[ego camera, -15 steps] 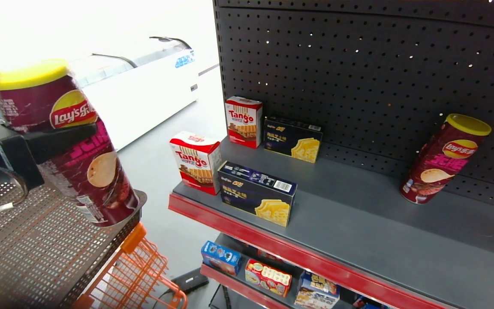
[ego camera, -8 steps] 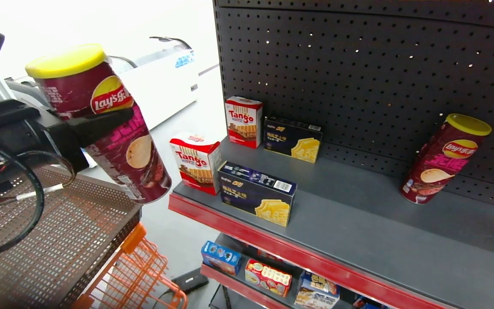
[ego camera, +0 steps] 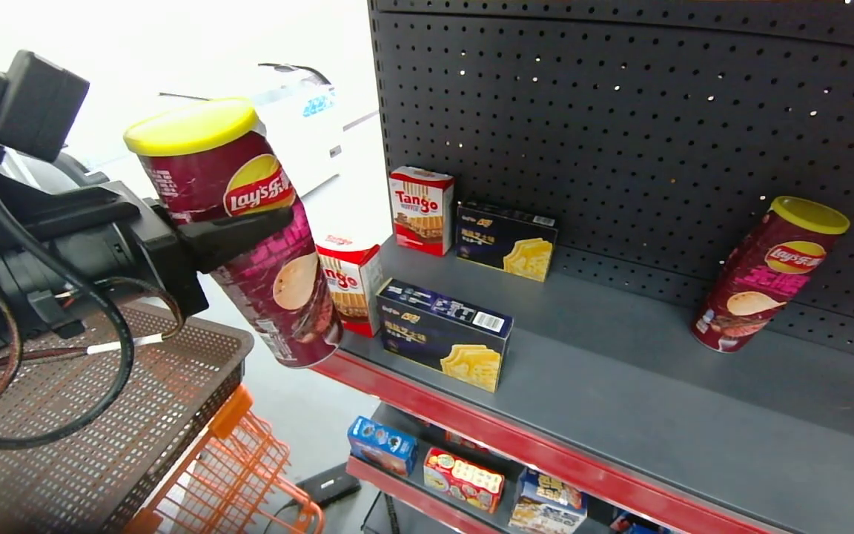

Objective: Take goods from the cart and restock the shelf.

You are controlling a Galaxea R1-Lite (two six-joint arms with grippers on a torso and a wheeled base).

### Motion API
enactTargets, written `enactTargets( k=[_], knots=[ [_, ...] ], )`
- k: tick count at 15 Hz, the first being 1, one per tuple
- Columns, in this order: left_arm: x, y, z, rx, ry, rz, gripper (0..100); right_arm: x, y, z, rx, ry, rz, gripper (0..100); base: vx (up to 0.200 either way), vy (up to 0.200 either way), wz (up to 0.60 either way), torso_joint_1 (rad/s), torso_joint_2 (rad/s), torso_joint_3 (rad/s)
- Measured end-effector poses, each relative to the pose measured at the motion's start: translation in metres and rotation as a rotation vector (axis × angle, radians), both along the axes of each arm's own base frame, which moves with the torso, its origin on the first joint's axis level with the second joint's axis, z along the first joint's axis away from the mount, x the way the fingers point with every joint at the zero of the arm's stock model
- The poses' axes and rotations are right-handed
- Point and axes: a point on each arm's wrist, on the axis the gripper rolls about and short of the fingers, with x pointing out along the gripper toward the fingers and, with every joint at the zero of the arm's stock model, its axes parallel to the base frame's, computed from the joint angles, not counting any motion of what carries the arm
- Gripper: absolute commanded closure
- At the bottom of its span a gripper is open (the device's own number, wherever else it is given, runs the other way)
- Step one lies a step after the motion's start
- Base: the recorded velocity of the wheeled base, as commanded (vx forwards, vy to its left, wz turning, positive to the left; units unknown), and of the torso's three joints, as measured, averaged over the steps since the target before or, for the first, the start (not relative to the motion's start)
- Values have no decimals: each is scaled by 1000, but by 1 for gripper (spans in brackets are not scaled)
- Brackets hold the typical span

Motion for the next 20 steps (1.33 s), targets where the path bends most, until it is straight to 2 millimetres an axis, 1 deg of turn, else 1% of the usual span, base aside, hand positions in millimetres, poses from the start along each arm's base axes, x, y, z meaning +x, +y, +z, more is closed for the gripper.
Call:
enactTargets(
  k=[6, 9, 15, 20],
  knots=[
    [-1, -2, -3, 5, 6, -53, 100, 0, 0, 0, -3, 0, 1, 0, 0, 0, 0, 0, 0, 0],
    [-3, -7, -2, 6, 4, -89, 100, 0, 0, 0, -3, 0, 2, 0, 0, 0, 0, 0, 0, 0],
    [0, -10, 1, 4, -1, -98, 100, 0, 0, 0, -2, 1, 3, 0, 0, 0, -600, 5, 3, 1],
    [6, -12, 5, 1, -11, -95, 100, 0, 0, 0, -3, 0, 2, 0, 0, 0, -600, 4, 1, 2]
  ],
)
